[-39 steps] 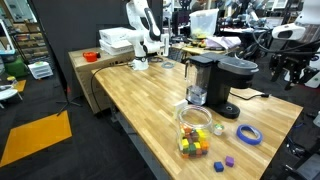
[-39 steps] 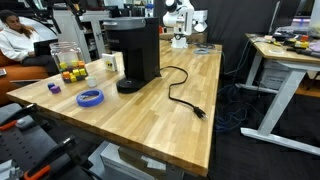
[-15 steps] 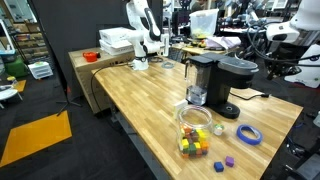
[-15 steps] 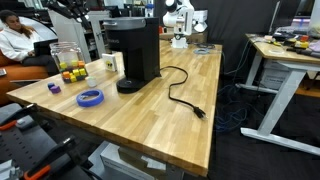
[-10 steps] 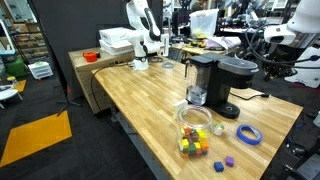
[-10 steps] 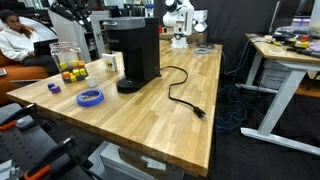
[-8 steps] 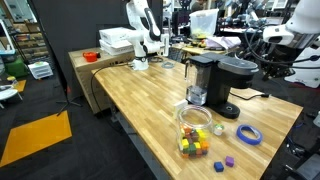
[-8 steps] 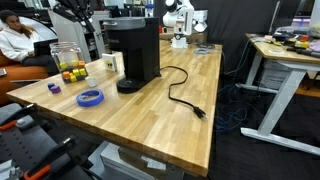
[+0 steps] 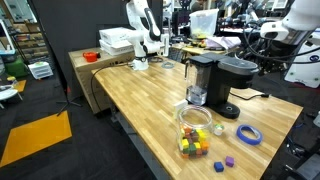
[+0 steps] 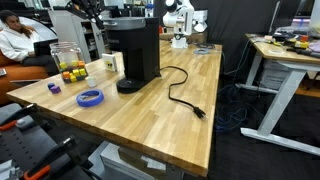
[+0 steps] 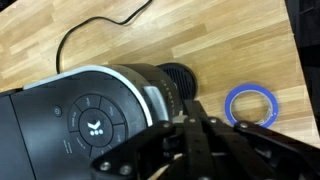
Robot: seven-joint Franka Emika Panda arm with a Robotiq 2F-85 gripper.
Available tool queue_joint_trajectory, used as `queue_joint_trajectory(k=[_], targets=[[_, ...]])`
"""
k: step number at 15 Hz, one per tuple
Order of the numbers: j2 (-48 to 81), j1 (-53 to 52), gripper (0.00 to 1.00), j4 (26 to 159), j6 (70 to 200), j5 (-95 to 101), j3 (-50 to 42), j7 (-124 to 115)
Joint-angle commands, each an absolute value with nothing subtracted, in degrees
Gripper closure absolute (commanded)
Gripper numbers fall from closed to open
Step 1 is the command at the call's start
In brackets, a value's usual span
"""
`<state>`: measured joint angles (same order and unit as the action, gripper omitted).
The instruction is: Open the lid of the coffee maker
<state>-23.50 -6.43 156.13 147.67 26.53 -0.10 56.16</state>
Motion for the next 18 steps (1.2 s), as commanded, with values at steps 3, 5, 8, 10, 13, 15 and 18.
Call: queue_joint_trajectory(k=[3,5,8,10,13,15,18], targets=[[-20.31,-4.48,1.00,154.67,150.40,28.22,0.82,54.17],[-19.57,-4.21,1.00,154.20,150.82,28.44,0.81,53.76],[-18.73,-3.57,1.00,153.13,151.34,28.94,0.71,53.47],[-18.60,-3.29,1.00,152.95,151.44,28.97,0.64,53.39],[-18.60,-3.19,1.00,153.02,151.53,29.13,0.77,52.96],[-18.83,-3.34,1.00,152.97,151.31,29.01,0.89,52.69],[-19.17,-3.45,1.00,152.60,150.95,28.92,0.94,52.57]])
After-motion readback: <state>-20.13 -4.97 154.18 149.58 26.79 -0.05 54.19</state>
